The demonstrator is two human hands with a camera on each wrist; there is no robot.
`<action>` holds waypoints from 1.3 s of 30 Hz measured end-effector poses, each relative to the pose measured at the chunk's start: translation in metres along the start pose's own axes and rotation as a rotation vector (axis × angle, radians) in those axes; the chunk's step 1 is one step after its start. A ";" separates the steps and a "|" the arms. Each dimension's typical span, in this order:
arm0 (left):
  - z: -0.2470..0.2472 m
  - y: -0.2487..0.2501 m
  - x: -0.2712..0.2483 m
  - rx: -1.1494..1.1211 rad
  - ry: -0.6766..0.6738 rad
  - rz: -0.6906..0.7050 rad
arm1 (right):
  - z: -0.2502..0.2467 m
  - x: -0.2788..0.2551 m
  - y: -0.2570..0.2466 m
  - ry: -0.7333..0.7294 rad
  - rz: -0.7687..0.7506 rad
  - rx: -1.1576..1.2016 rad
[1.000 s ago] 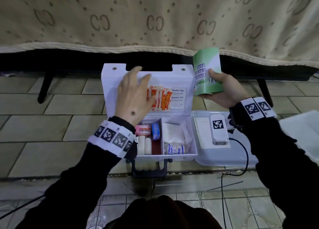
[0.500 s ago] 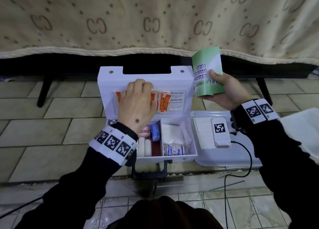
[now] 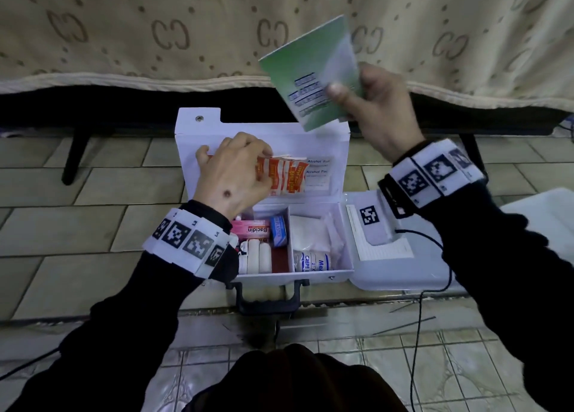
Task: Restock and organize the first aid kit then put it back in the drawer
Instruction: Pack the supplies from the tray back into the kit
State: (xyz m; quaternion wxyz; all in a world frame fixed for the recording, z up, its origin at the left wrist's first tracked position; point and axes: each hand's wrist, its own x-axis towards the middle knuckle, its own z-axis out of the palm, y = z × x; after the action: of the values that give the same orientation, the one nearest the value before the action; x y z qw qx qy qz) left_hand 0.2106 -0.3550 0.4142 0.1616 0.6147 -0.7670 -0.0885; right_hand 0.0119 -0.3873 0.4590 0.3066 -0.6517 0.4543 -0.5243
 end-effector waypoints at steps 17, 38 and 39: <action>-0.002 -0.007 0.003 -0.014 -0.027 0.014 | 0.020 0.001 0.016 -0.442 0.066 -1.114; 0.000 -0.009 0.003 -0.019 0.029 0.022 | 0.013 -0.004 0.029 -0.327 -0.048 -0.936; 0.000 -0.010 0.003 -0.020 0.032 0.021 | 0.014 -0.006 0.030 -0.315 -0.035 -0.912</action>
State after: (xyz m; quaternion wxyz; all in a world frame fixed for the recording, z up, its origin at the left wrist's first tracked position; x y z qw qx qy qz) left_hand 0.2189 -0.3603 0.4110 0.1810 0.6062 -0.7699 -0.0844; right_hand 0.0168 -0.3952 0.4270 0.0459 -0.7988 0.5748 -0.1718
